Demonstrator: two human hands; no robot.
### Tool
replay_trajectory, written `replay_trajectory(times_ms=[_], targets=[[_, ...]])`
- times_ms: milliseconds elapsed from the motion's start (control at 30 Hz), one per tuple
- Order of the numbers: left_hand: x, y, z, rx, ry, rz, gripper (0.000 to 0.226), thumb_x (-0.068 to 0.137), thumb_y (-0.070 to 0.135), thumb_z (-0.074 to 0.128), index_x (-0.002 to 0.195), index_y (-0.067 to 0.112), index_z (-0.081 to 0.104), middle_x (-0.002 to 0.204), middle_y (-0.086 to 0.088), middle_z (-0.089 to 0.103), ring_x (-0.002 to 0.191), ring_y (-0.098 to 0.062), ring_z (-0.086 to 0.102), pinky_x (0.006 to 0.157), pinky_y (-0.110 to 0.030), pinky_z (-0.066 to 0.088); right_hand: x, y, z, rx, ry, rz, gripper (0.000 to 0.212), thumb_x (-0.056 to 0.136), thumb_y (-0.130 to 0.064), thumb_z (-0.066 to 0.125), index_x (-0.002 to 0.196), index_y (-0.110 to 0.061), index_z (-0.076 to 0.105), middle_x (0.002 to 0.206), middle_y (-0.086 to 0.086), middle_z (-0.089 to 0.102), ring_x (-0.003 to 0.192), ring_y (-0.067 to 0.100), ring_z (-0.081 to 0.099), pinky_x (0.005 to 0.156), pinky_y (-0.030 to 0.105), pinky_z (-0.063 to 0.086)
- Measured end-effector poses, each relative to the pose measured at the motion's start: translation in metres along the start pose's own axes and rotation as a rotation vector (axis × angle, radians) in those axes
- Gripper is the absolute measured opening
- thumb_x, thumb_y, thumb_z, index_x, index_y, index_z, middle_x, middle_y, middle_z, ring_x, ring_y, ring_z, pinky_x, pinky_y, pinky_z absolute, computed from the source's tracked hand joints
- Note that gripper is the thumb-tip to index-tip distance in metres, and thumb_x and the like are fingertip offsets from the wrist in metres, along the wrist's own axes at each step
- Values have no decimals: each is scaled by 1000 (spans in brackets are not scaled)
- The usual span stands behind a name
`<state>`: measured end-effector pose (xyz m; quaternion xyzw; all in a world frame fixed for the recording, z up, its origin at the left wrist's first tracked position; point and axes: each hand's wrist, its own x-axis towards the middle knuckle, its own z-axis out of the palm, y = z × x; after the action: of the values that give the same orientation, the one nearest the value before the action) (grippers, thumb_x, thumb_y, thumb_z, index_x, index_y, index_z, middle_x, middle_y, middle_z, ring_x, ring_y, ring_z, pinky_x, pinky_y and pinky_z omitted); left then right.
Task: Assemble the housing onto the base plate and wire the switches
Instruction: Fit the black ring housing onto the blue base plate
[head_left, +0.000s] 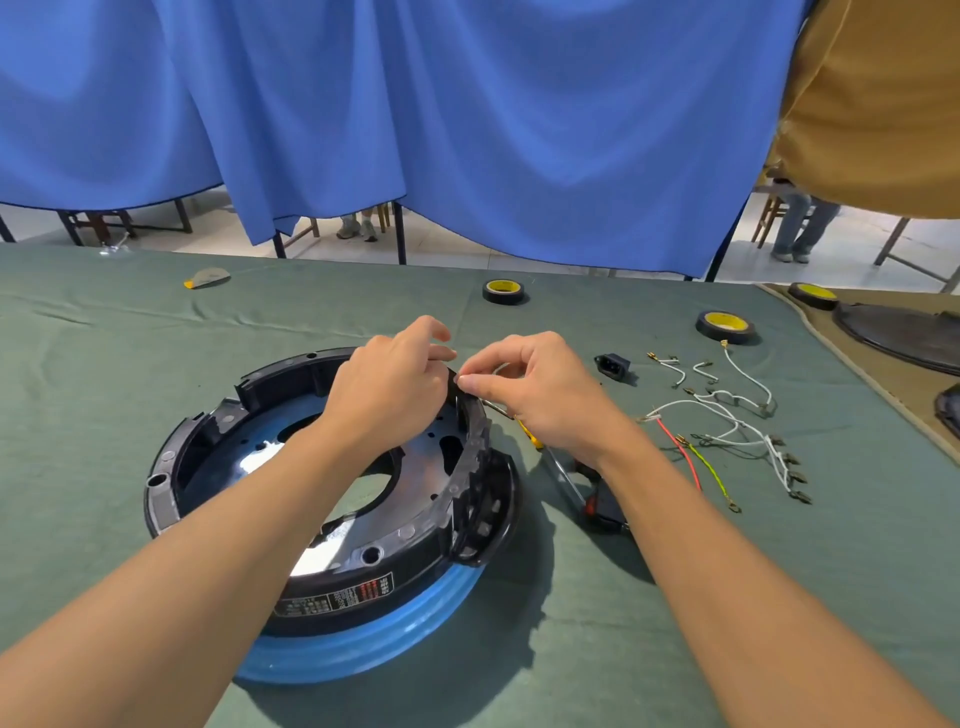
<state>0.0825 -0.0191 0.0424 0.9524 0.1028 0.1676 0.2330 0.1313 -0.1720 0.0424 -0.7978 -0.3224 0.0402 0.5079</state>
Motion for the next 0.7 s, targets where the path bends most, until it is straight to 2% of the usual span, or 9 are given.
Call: replay_trajectory(times_ms=[167, 300, 400, 533, 600, 700], targets=[[1, 1, 0, 21, -4, -7, 38, 91, 18, 41, 126, 28, 52, 124, 16, 66, 116, -25, 56, 96, -42, 45, -1, -7, -2, 133, -67, 150, 11, 84, -8, 72, 78, -18, 75, 69, -7, 66, 61, 1, 55, 55, 20, 45], [1, 3, -1, 40, -2, -12, 38, 90, 19, 41, 125, 28, 54, 123, 16, 67, 115, -25, 56, 94, -41, 45, 0, -13, 1, 357, -66, 384, 13, 83, 0, 68, 81, -12, 72, 71, -2, 65, 63, 11, 53, 55, 22, 47], [0, 3, -1, 38, -9, -3, 37, 90, 19, 41, 124, 28, 54, 123, 15, 66, 114, -24, 57, 92, -40, 45, 0, -15, 4, 422, -30, 466, 13, 83, 0, 67, 86, -12, 69, 78, 3, 65, 62, 13, 53, 52, 22, 47], [-1, 4, -3, 30, -18, -8, 37, 91, 17, 41, 124, 27, 54, 124, 15, 66, 115, -24, 56, 92, -39, 45, 1, -16, 10, 461, 26, 544, 13, 83, 0, 63, 92, -7, 69, 79, 7, 62, 66, 18, 54, 63, 31, 45], [-2, 5, -5, 20, -43, -10, 38, 92, 15, 40, 125, 25, 53, 126, 12, 65, 115, -24, 56, 94, -41, 46, 1, -16, 11, 445, 49, 563, 14, 82, -2, 64, 94, -3, 70, 86, 11, 65, 74, 23, 59, 68, 34, 50], [-4, 11, -13, -25, -98, 4, 40, 93, 10, 40, 130, 19, 51, 135, 3, 60, 118, -26, 55, 98, -44, 46, 0, -14, 12, 390, 73, 561, 15, 80, -7, 69, 95, -6, 70, 112, 19, 66, 106, 33, 62, 78, 38, 54]])
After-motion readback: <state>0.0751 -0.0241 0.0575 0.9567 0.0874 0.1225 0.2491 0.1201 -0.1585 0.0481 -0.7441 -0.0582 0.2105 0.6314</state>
